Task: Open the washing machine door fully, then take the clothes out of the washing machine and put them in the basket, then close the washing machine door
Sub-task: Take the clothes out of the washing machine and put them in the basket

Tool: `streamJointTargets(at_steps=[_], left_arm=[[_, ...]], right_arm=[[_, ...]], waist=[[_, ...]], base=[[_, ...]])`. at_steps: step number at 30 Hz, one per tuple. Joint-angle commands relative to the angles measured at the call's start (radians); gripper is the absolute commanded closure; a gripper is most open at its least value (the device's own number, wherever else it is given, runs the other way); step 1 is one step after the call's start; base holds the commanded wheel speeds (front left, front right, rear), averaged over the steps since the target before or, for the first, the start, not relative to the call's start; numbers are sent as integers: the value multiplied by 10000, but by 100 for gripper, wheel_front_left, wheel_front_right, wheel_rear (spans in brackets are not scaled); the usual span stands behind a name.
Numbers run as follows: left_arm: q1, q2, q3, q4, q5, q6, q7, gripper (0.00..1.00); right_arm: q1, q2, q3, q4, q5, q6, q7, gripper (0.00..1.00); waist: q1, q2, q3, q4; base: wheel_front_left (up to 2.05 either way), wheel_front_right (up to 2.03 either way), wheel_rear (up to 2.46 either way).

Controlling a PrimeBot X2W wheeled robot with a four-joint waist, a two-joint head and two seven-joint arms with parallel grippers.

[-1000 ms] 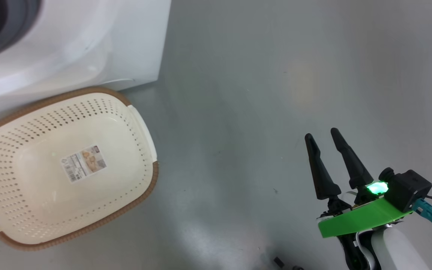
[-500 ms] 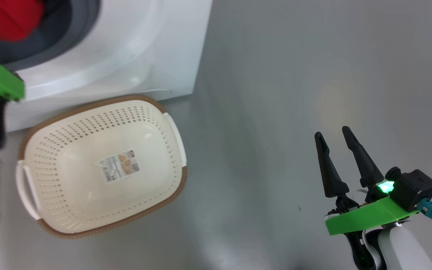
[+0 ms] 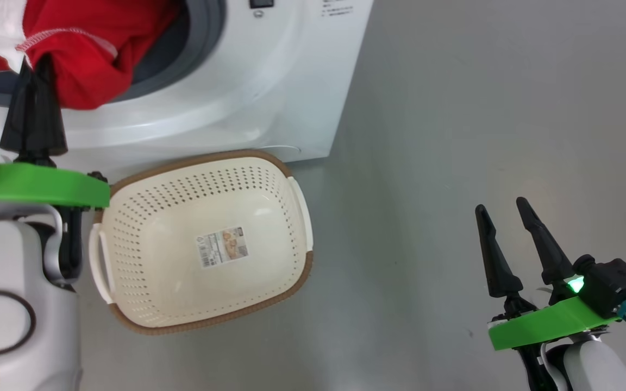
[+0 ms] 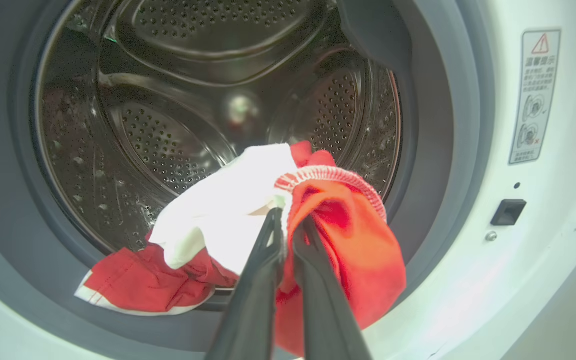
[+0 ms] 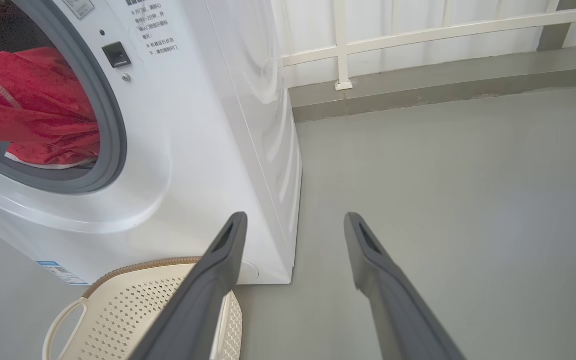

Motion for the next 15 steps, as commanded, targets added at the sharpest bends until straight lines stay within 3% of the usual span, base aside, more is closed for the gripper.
streamJointTargets(at_steps=[1, 8, 15], left_arm=[[292, 169, 444, -591, 175, -76, -121, 100], [1137, -319, 859, -2005, 377, -182, -121, 100], [1922, -443, 610, -3448, 189, -189, -122, 100]], right_arm=[[121, -135, 158, -203, -13, 75, -65, 0], [261, -145, 56, -118, -8, 75, -65, 0], [339, -119, -36, -77, 20, 75, -65, 0]], waist=[[0, -1, -228, 252], [0, -1, -507, 478], [0, -1, -646, 608]], base=[[0, 0, 0], [0, 0, 0], [0, 0, 0]])
